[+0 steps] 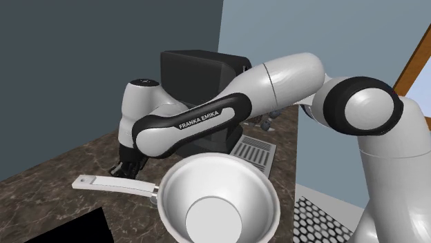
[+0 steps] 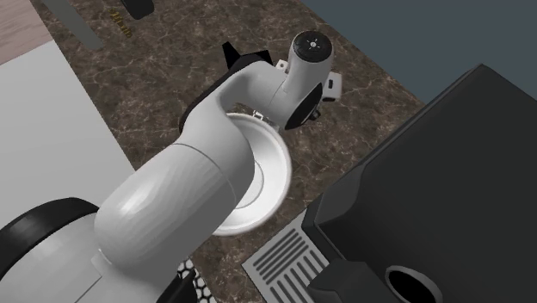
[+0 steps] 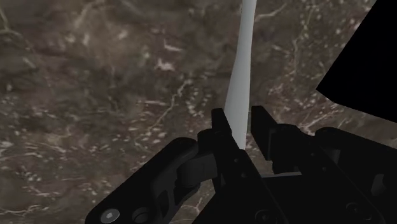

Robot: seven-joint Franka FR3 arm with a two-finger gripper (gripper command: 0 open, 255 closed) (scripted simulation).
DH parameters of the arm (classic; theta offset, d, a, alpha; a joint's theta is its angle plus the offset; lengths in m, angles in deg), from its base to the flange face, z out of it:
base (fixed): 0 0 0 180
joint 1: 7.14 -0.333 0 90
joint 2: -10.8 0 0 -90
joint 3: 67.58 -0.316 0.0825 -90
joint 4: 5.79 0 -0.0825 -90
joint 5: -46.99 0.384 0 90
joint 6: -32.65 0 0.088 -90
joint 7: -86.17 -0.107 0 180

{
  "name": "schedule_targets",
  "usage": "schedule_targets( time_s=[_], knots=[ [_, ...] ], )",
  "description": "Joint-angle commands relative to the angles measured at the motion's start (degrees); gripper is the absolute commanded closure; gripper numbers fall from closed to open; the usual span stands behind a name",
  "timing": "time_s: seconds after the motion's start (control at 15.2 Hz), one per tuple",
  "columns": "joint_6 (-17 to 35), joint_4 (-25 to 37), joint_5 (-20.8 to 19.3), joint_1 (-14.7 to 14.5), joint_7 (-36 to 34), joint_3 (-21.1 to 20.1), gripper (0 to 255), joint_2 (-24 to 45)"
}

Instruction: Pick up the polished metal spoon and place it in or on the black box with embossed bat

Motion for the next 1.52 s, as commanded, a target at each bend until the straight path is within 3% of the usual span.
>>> schedule_targets(
  time_s=[0.0,1.32,1.45],
  knots=[
    [-1.4,0.9,0.3,0.0,0.0,-0.2,255,-0.5],
    [-14.4,10.6,2.3,-0.1,0.9,-1.5,255,-4.1],
    [-15.0,12.5,1.2,-2.5,-1.6,-1.7,255,-2.8]
  ],
)
